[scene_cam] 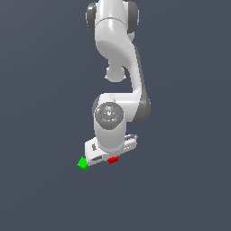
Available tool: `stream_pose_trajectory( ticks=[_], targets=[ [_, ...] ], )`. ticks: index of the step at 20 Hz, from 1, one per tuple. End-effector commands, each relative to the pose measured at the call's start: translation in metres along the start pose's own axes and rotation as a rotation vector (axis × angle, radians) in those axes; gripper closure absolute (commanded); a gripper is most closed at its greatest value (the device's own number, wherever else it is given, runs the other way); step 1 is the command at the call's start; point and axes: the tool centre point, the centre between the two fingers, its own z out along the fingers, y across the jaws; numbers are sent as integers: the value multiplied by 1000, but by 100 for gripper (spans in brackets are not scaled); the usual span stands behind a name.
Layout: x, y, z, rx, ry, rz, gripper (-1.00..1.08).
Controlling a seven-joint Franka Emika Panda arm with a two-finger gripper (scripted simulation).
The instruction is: Stack the red cube on top of the green cube.
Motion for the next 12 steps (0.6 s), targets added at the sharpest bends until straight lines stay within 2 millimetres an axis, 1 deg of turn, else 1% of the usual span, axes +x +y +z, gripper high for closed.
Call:
stream_pose_trajectory(
  ticks=[1, 8, 12],
  targets=[
    [-9, 23, 8, -1, 0, 2, 108],
    [-32, 88, 31, -1, -1, 2, 108],
    [-40, 115, 40, -1, -1, 2, 108]
  ],
)
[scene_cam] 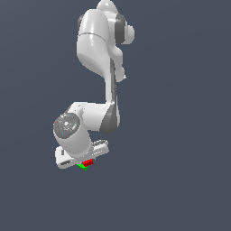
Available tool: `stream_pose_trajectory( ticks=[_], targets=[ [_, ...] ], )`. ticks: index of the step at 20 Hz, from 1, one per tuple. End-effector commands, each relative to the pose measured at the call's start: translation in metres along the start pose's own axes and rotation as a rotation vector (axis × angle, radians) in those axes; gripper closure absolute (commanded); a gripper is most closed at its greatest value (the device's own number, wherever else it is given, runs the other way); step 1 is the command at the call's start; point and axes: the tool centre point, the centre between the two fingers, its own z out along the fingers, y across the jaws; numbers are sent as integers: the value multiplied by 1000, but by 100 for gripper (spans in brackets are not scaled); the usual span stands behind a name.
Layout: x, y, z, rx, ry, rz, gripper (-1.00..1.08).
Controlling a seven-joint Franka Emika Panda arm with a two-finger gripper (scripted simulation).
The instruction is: Stack the red cube on top of the green cube.
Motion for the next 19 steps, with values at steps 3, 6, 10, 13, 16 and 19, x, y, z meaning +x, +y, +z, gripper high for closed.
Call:
stream_pose_trajectory(
  ticks=[3, 6, 10, 13, 16, 19],
  targets=[
    [-5, 20, 6, 0, 2, -2, 108],
    [-6, 25, 8, 0, 2, -2, 108],
    [-6, 25, 8, 0, 2, -2, -92],
    [-6, 25, 8, 0, 2, -2, -92],
    [-6, 25, 8, 0, 2, -2, -92],
    [-6, 25, 8, 0, 2, -2, -92]
  ],
)
